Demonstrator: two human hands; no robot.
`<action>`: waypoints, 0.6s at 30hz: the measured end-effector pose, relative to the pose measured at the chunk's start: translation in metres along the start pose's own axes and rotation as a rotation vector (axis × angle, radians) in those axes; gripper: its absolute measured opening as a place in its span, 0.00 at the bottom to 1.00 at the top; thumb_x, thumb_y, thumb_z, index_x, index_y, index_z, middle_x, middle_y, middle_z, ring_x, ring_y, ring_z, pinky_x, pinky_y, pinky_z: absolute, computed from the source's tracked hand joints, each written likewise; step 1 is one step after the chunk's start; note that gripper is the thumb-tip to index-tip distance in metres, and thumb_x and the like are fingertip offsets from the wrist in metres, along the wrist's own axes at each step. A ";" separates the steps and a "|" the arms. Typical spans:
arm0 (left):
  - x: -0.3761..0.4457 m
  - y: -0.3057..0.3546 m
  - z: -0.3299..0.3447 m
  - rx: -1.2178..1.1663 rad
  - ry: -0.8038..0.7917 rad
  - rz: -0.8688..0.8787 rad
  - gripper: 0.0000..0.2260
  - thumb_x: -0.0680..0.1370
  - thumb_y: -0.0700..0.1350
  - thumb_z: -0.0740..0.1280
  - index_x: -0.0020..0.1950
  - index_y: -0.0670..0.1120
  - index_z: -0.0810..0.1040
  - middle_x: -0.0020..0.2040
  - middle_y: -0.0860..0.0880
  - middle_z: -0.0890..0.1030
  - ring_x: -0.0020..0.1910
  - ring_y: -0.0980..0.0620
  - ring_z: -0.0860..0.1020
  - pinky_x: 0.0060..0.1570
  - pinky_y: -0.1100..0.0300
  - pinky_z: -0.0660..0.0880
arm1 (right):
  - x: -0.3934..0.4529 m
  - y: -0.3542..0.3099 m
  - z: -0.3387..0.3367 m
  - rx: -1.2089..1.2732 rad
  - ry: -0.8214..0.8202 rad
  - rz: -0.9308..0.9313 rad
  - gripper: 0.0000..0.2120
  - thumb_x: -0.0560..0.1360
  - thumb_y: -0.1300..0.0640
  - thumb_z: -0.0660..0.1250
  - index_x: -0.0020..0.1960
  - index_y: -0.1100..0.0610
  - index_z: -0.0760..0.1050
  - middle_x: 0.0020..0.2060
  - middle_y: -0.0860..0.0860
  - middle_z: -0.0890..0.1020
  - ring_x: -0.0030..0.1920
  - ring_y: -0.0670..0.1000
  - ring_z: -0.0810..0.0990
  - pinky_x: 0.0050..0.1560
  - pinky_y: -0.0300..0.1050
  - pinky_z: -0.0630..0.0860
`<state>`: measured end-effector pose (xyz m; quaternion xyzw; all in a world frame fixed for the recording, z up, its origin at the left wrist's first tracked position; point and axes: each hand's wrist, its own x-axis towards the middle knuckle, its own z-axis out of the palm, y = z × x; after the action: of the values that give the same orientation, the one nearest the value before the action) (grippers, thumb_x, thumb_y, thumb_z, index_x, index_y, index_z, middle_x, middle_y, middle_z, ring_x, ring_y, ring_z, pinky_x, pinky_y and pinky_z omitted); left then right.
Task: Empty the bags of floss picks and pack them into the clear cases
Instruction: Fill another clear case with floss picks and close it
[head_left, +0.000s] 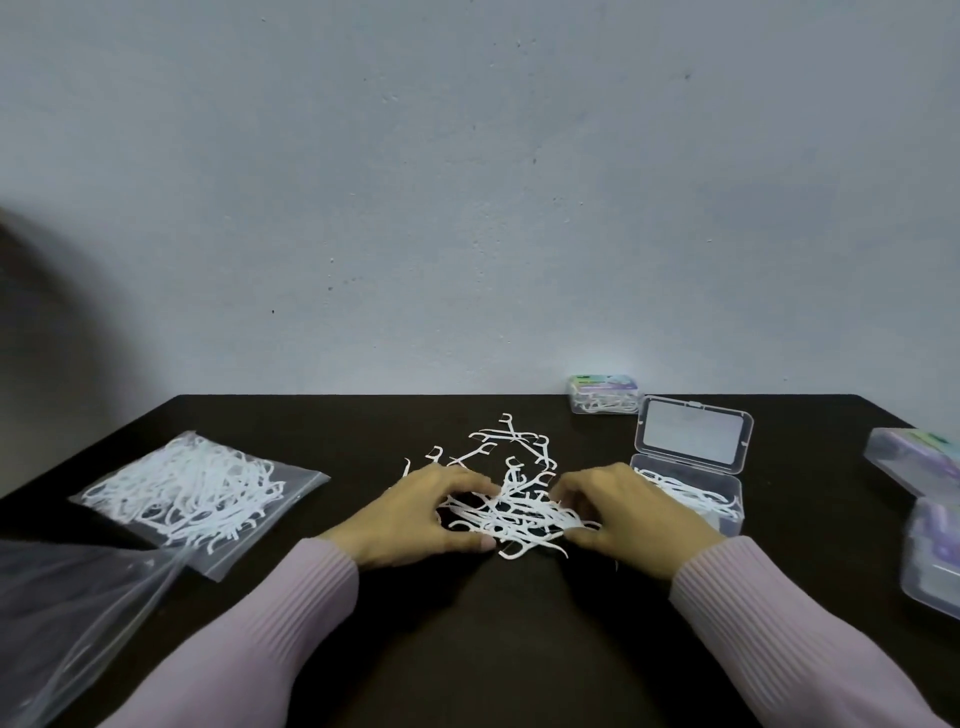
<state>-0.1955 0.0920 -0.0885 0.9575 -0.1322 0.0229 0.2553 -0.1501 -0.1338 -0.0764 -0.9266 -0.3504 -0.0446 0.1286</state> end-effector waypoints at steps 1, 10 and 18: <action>0.000 0.001 -0.001 -0.007 0.005 -0.002 0.24 0.71 0.56 0.72 0.65 0.59 0.72 0.63 0.62 0.72 0.61 0.66 0.69 0.63 0.67 0.67 | 0.000 0.000 0.001 0.020 0.012 0.004 0.14 0.72 0.56 0.68 0.58 0.52 0.74 0.51 0.49 0.80 0.48 0.48 0.78 0.52 0.44 0.75; -0.002 -0.007 -0.014 0.008 0.008 -0.017 0.18 0.72 0.46 0.72 0.59 0.58 0.76 0.58 0.60 0.76 0.57 0.64 0.73 0.60 0.67 0.70 | -0.005 -0.003 -0.005 -0.062 -0.021 0.099 0.13 0.72 0.47 0.68 0.52 0.54 0.76 0.46 0.48 0.72 0.53 0.50 0.75 0.52 0.42 0.72; 0.002 -0.002 -0.009 0.166 0.020 0.035 0.11 0.74 0.54 0.70 0.56 0.58 0.78 0.52 0.57 0.75 0.53 0.62 0.72 0.59 0.57 0.69 | -0.007 -0.014 -0.001 -0.168 -0.017 0.095 0.12 0.76 0.51 0.61 0.57 0.54 0.70 0.56 0.50 0.73 0.59 0.50 0.72 0.53 0.44 0.68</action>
<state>-0.1927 0.0973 -0.0816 0.9727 -0.1439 0.0481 0.1758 -0.1646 -0.1288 -0.0736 -0.9501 -0.3020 -0.0598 0.0497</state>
